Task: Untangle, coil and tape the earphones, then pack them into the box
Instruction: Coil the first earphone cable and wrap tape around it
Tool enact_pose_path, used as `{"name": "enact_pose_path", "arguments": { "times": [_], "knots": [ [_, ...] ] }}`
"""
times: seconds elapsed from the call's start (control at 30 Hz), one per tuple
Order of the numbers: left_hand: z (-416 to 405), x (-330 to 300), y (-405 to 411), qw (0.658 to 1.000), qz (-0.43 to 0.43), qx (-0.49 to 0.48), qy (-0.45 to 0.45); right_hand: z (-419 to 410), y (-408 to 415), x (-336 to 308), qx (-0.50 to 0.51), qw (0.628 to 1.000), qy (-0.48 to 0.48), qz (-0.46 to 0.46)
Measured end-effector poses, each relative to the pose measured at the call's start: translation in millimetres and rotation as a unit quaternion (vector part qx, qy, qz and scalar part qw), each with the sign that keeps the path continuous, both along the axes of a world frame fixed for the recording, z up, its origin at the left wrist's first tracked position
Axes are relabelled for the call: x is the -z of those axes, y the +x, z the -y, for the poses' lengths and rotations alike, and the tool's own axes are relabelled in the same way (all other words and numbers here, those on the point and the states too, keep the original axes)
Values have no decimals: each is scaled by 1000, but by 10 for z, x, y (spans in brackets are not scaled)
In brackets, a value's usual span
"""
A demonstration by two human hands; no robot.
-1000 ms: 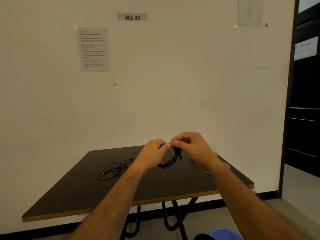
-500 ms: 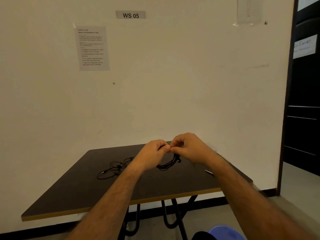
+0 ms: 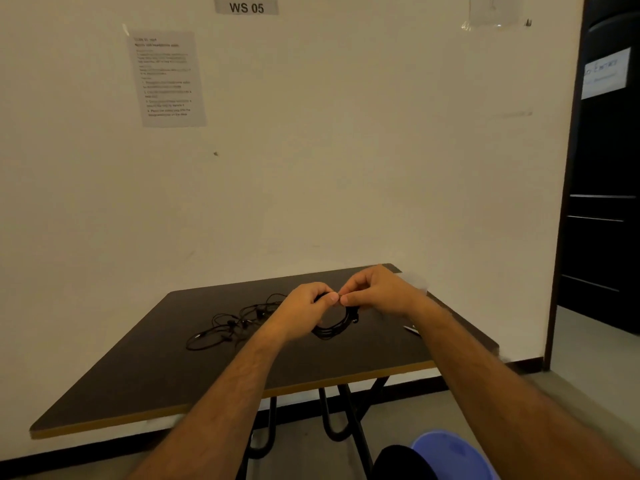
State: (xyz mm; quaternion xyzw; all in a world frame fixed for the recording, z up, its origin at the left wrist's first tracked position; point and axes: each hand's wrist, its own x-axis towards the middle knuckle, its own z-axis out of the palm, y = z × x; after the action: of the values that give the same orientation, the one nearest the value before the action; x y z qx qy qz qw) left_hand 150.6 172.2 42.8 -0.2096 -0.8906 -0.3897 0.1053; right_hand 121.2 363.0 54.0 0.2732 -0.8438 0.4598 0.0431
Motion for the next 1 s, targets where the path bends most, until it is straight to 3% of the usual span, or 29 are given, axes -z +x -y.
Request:
{"name": "enact_pose_path", "arguments": {
  "times": [0.4, 0.73, 1.0],
  "knots": [
    [-129, 573, -759, 997, 25, 6, -79, -108, -590, 627, 62, 989, 126, -38],
    [-182, 939, -1267, 947, -67, -28, -314, -156, -989, 1049, 116, 941, 286, -141],
    [-198, 1290, -1492, 952, -46, -1, -304, -167, -1107, 1307, 92, 912, 378, -129]
  ]
}}
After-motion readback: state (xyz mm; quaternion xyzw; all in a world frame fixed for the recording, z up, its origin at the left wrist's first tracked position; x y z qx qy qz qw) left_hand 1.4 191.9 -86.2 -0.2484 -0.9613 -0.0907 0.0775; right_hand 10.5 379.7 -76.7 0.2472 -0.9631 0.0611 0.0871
